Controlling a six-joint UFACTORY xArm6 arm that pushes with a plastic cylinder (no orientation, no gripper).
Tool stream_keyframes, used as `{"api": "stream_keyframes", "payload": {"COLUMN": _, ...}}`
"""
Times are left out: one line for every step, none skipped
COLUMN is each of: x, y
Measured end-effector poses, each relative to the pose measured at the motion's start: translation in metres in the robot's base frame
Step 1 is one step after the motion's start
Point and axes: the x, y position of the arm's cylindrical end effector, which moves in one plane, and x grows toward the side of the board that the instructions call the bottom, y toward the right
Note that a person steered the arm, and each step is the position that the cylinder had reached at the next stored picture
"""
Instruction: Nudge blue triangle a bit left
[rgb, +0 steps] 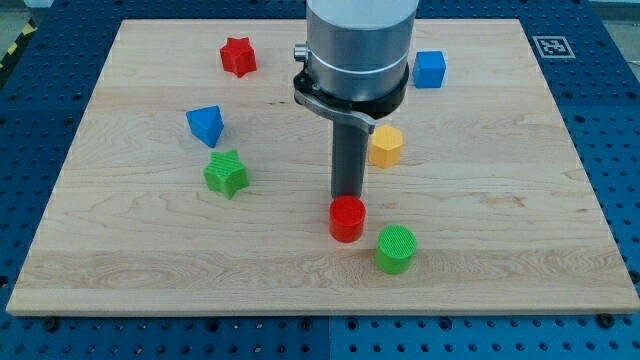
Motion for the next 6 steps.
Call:
{"api": "stream_keyframes", "payload": {"x": 0.016, "y": -0.01}}
{"api": "stream_keyframes", "payload": {"x": 0.015, "y": -0.028}}
{"api": "stream_keyframes", "payload": {"x": -0.044, "y": -0.056}}
{"api": "stream_keyframes", "payload": {"x": -0.081, "y": -0.099}}
{"api": "stream_keyframes", "payload": {"x": -0.088, "y": -0.146}}
{"api": "stream_keyframes", "payload": {"x": -0.088, "y": -0.177}}
